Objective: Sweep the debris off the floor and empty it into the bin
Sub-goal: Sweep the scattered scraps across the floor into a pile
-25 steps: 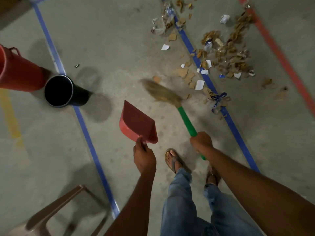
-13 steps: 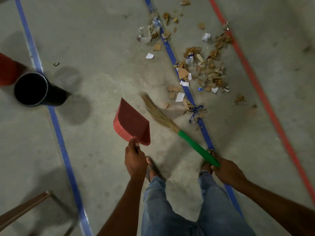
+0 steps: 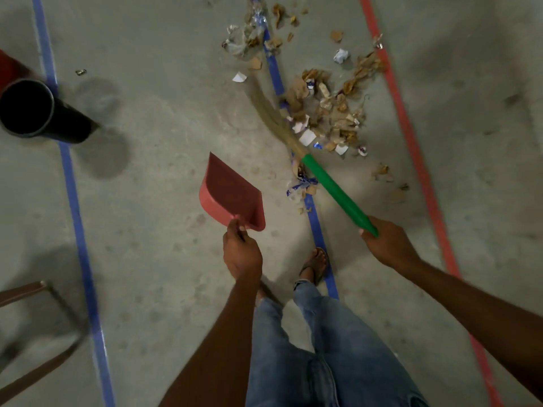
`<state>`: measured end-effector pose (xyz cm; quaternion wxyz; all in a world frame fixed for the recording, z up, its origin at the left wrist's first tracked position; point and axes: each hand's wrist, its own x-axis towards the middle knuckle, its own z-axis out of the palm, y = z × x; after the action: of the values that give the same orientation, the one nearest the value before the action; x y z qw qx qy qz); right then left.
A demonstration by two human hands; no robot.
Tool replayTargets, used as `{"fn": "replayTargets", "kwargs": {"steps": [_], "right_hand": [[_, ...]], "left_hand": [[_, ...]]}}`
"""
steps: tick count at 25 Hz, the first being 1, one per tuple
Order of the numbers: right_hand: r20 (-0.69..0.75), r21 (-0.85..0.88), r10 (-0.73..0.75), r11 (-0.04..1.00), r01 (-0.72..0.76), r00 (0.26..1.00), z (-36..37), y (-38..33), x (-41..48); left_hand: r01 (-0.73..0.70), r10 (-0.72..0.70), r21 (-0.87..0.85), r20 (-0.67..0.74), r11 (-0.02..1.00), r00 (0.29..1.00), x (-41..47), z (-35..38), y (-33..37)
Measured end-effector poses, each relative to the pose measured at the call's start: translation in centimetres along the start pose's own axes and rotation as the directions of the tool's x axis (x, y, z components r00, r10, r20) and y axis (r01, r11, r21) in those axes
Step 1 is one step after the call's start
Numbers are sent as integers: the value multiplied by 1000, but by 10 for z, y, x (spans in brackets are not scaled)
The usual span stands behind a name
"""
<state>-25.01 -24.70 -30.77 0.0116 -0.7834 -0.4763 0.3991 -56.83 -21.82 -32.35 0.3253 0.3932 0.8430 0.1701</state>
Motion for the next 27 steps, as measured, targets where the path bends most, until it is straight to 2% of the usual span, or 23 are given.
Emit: {"fn": "replayTargets", "kwargs": {"steps": [2, 7, 9, 11, 17, 20, 23, 27], "right_hand": [[66, -52, 25, 998, -21, 998, 4, 40, -42], [269, -283, 231, 947, -153, 935, 22, 127, -96], [224, -334, 300, 918, -216, 927, 20, 138, -76], [111, -344, 316, 902, -262, 942, 14, 128, -41], [-91, -155, 169, 971, -182, 981, -6, 33, 11], [-69, 45, 125, 991, -122, 990, -5, 2, -14], [-77, 141, 136, 982, -124, 988, -4, 3, -62], [-84, 132, 200, 973, -188, 976, 8, 43, -140]], "left_hand": [[14, -15, 37, 7, 999, 1000, -17, 2, 0], [-3, 1, 48, 42, 999, 999, -46, 0, -25], [-7, 3, 61, 57, 998, 998, -50, 0, -34], [-11, 7, 72, 64, 997, 998, -50, -2, -36], [-105, 103, 37, 42, 994, 994, -37, -16, -7], [-144, 143, 10, 65, 990, 988, -35, -26, 6], [-164, 158, 59, 94, 985, 983, -41, -32, 15], [-235, 221, 91, 141, 968, 965, -54, -32, 30]]}}
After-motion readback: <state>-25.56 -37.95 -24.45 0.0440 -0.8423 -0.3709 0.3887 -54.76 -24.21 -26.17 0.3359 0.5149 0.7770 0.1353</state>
